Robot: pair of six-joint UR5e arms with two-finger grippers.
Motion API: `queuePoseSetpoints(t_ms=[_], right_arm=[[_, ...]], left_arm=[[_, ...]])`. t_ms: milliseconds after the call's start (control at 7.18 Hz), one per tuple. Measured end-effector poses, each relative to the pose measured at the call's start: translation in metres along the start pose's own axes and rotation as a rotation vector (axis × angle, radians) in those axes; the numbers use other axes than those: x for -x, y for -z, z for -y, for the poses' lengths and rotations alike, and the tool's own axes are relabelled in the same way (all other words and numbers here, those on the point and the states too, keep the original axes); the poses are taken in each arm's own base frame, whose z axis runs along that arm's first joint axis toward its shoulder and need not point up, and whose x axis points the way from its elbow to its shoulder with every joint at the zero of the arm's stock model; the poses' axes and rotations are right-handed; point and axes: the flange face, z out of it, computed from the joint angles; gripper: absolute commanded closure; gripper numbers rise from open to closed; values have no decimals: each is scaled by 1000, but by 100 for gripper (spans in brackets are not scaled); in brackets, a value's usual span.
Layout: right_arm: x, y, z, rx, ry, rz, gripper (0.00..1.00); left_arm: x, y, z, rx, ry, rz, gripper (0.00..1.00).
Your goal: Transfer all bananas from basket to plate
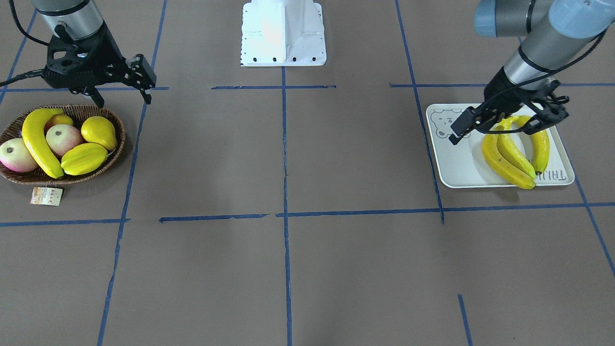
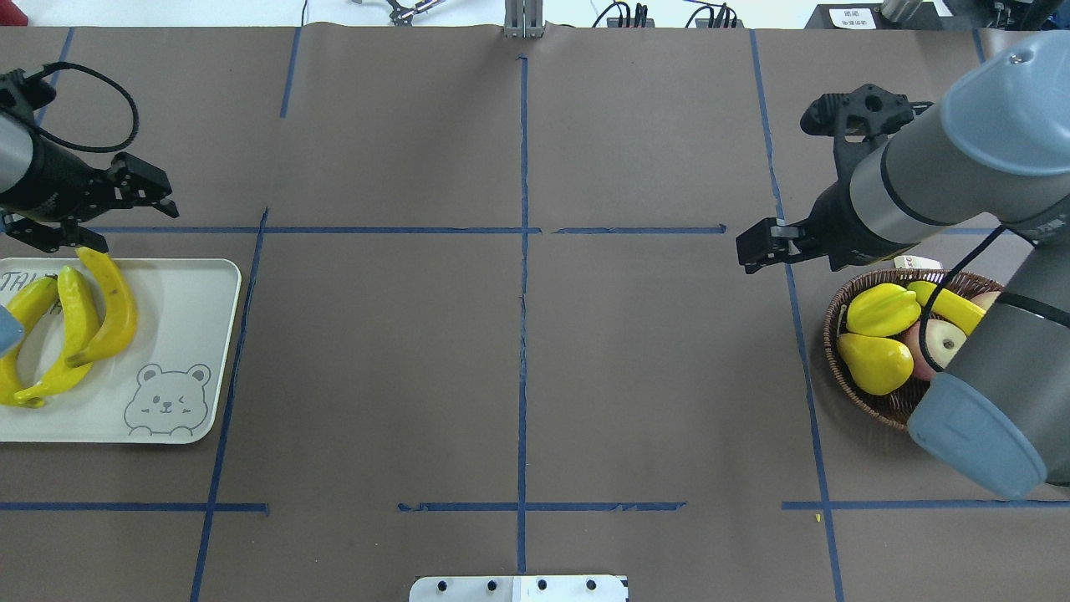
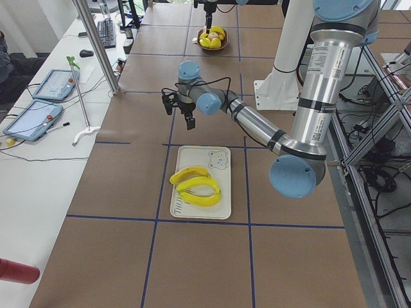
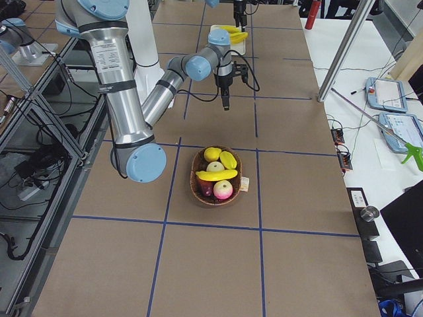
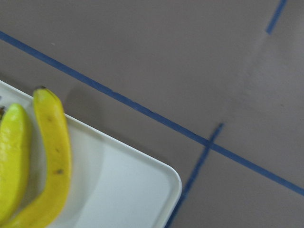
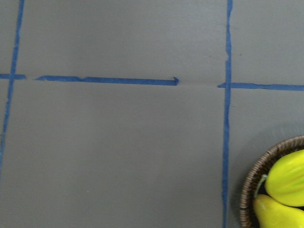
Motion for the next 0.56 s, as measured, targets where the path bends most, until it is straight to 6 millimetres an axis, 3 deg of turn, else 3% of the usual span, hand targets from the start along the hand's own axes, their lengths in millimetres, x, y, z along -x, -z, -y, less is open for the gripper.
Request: queuePoseSetpoints(t_ms=[279,557], right_arm=[[-58,-12,-30,-13,50,-9,0],[-113,-41,-55,-36,76,45,0]], left_arm=[[-28,-17,-29,-16,-49,3,0],[-36,-29,-43,-20,-56,11,0]])
